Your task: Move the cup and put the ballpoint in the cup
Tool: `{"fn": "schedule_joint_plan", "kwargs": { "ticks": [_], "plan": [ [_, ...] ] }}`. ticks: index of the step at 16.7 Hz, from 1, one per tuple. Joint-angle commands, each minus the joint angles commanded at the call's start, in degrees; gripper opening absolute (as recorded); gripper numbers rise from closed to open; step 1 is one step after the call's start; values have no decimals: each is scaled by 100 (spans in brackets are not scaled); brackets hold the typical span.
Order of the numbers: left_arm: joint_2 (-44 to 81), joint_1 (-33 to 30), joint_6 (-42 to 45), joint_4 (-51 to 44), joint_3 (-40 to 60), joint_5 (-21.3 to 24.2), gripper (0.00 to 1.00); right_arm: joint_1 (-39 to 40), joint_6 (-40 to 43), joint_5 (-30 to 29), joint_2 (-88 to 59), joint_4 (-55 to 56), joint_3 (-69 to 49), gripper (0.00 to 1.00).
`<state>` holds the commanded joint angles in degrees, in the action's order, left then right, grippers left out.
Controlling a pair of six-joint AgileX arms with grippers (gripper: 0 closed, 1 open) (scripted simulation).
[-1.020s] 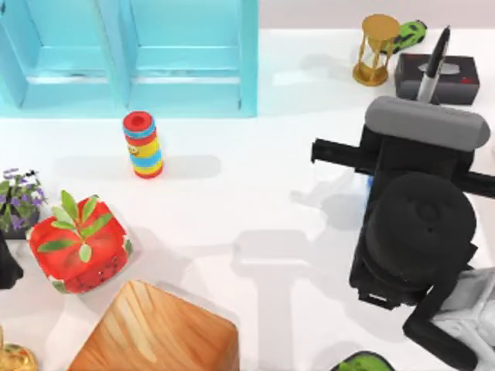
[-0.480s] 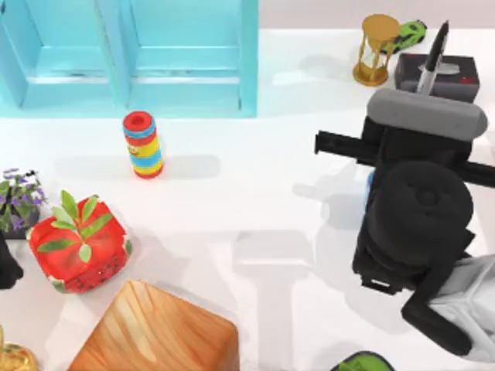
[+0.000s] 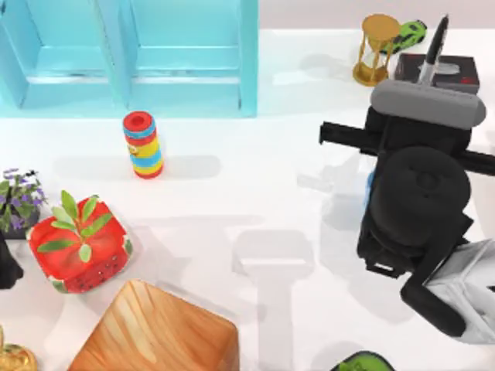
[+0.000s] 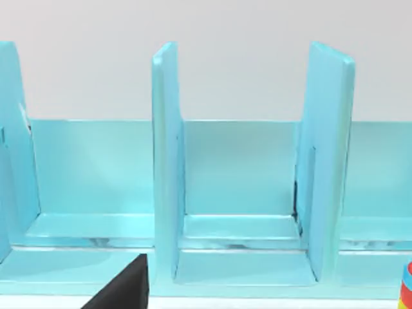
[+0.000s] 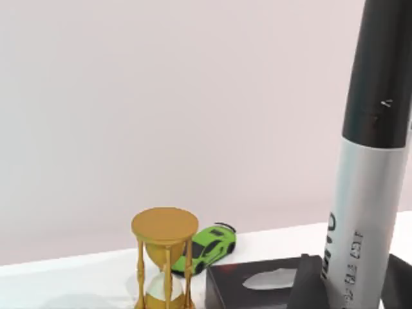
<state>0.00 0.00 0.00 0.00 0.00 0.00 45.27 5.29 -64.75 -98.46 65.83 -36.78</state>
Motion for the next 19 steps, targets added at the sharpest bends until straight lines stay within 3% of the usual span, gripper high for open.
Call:
{"fn": "schedule_joint_plan", "kwargs": {
  "ticks": [13, 19],
  "plan": [
    [0, 0, 0, 0, 0, 0, 100, 0, 0, 0, 0, 0, 0, 98],
    [0, 0, 0, 0, 0, 0, 100, 0, 0, 0, 0, 0, 0, 100]
  ]
}}
